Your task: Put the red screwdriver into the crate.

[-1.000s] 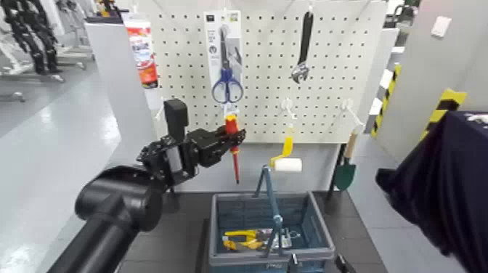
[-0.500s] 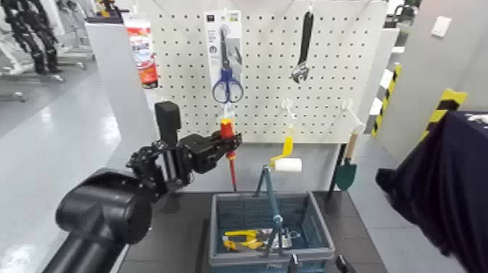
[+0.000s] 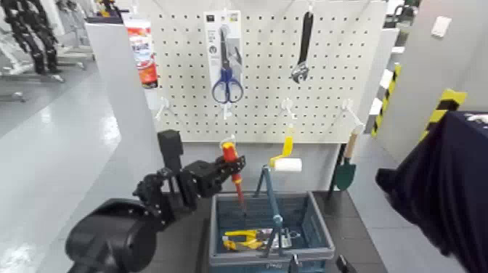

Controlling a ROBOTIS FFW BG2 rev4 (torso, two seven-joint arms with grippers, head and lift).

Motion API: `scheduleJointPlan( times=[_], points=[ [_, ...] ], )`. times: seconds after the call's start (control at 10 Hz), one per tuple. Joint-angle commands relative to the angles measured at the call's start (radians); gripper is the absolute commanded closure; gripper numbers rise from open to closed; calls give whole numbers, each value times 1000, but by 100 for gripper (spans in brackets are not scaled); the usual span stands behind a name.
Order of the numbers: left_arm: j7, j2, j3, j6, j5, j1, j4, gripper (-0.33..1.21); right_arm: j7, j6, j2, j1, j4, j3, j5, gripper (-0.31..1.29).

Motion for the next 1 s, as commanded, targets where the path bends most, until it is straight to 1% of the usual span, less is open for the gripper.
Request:
scheduleJointPlan(
  times=[0.1,0.4,0.7,0.9,1.0],
  points=[
    [9,-3,-73,-18,74,-5,92,119,0,-6,0,-2,2,0,-2,14],
    [27,-8,-119,-39,126,-15,185,119,2,-9,0,-2,4,0,-5,14],
    [43,-21,-142,-45,168,-35,270,118,3,-9,0,-3,7,2,-6,14],
    [55,-27,-148,-39,188,-45,296,99,3,-11,0,-3,7,3,-9,14],
    [55,-27,-146,-39,200,-45,297,73,3,-11,0,-3,7,2,-11,14]
  ],
)
